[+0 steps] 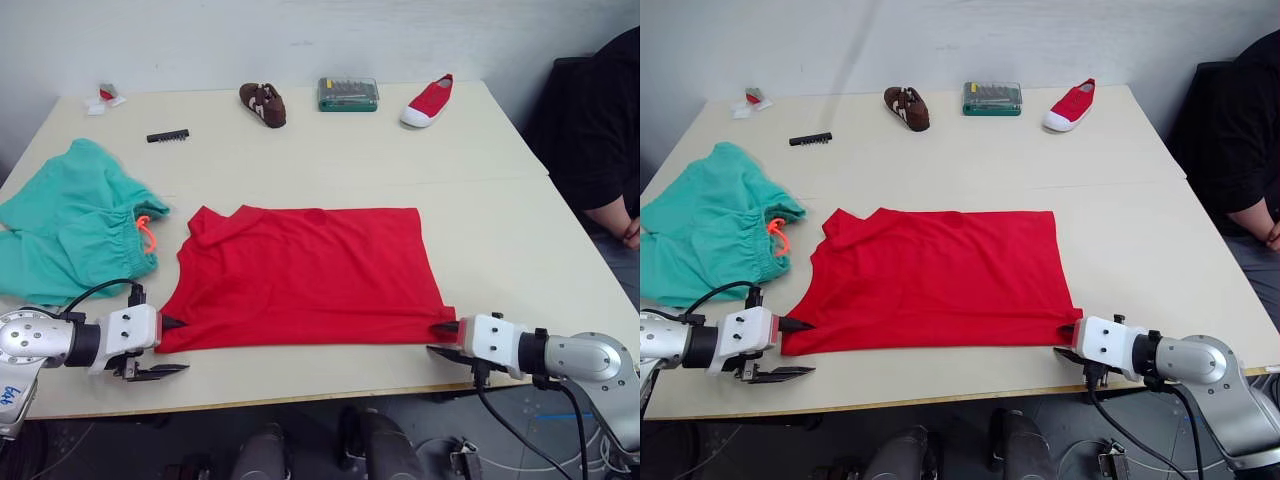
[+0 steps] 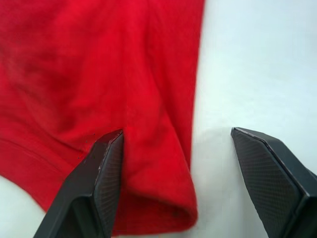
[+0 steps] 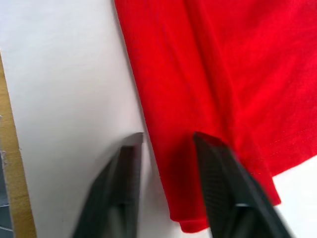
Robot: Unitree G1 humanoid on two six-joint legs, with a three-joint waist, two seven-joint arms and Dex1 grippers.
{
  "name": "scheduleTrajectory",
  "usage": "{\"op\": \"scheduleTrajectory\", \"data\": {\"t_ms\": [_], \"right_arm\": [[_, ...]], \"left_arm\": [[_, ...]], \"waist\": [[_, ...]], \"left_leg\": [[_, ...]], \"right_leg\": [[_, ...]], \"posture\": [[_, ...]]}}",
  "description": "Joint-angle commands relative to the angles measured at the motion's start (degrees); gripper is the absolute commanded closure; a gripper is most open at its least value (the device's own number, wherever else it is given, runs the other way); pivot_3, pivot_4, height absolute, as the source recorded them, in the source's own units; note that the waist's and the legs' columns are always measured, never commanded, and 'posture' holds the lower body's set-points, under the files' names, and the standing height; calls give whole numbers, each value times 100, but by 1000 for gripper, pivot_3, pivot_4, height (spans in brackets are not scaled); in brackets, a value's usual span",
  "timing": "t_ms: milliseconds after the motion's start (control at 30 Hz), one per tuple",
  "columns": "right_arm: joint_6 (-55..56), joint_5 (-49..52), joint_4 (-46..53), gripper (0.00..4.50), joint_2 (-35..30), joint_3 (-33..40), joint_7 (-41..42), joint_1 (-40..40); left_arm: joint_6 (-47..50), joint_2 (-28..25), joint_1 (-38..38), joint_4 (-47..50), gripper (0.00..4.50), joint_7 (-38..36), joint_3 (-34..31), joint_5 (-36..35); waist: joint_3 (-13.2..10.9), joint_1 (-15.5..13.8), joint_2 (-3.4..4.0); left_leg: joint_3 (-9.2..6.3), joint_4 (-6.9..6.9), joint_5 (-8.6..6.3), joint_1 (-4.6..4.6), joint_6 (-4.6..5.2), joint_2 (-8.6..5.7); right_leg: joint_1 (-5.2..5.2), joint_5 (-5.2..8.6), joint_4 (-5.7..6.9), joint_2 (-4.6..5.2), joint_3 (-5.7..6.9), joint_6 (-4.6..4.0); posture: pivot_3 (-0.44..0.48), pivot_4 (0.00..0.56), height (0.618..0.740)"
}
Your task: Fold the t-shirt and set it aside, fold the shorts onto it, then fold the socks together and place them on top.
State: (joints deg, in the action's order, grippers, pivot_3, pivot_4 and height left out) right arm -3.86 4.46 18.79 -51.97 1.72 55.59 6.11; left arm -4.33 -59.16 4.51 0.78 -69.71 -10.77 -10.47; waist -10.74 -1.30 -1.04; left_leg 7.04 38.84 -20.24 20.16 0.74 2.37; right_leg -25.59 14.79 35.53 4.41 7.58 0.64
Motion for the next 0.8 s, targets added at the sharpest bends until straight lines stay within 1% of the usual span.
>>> {"op": "scheduleTrajectory", "data": {"t_ms": [33,67,233,333,400,467,567,633,700,767,800], "right_arm": [[0,-116,-144,4417,-9,-34,-56,7],[11,-118,-160,4500,-9,-41,-57,5],[52,-104,-218,4500,-9,-43,-75,39],[211,-122,-262,4500,-59,-62,-39,58],[336,-72,-298,4500,-87,-62,51,75],[523,85,-331,4500,-159,0,266,137],[764,257,-377,4500,-330,120,562,236],[963,306,-470,4500,-435,195,687,289],[1103,371,-564,4500,-503,263,787,340],[1188,453,-648,4500,-564,327,886,399],[1217,489,-678,4500,-590,353,933,430]], "left_arm": [[-313,-16,-105,-530,1855,153,242,425],[-412,-6,-196,-687,2148,204,296,491],[-829,14,-556,-1301,3615,351,543,671],[-974,-8,-660,-1517,4471,256,673,635],[-981,-43,-666,-1577,4471,122,726,545],[-814,-150,-526,-1486,4471,-162,679,308],[-273,-411,-81,-1057,4471,-699,504,-199],[130,-606,331,-706,4471,-989,349,-530],[479,-707,664,-351,4471,-1089,151,-801],[755,-693,891,12,4471,-1011,-43,-972],[822,-661,953,148,4471,-941,-94,-982]], "waist": [[3,-4,5],[5,-7,9],[13,-25,28],[22,-23,43],[33,-21,62],[41,-16,76],[43,11,78],[46,76,68],[47,133,68],[46,136,66],[44,134,61]], "left_leg": [[0,-1,0,-3,0,0],[0,-1,1,-5,0,0],[-1,-3,18,-7,-29,2],[-1,-3,24,-7,-36,6],[-1,-3,24,-7,-38,13],[0,-3,25,-7,-39,21],[3,-7,37,-6,-28,35],[15,-34,26,-8,-39,36],[26,-63,18,-10,-41,33],[32,-66,26,-34,-73,31],[33,-65,20,-36,-73,31]], "right_leg": [[2,0,0,0,0,0],[5,0,1,0,0,0],[9,1,0,0,-1,-3],[12,4,-2,-2,-1,11],[14,3,-4,-10,-1,14],[14,5,-5,-19,-2,14],[6,16,-1,-35,-1,5],[2,9,9,-35,-2,-8],[2,22,7,-36,-8,-5],[-4,42,8,-38,-9,-1],[-2,50,9,-38,-9,3]], "posture": [[0,150,740],[0,150,740],[0,150,740],[0,150,740],[0,150,740],[0,150,740],[0,150,740],[0,150,740],[0,150,740],[0,150,740],[0,150,740]]}}
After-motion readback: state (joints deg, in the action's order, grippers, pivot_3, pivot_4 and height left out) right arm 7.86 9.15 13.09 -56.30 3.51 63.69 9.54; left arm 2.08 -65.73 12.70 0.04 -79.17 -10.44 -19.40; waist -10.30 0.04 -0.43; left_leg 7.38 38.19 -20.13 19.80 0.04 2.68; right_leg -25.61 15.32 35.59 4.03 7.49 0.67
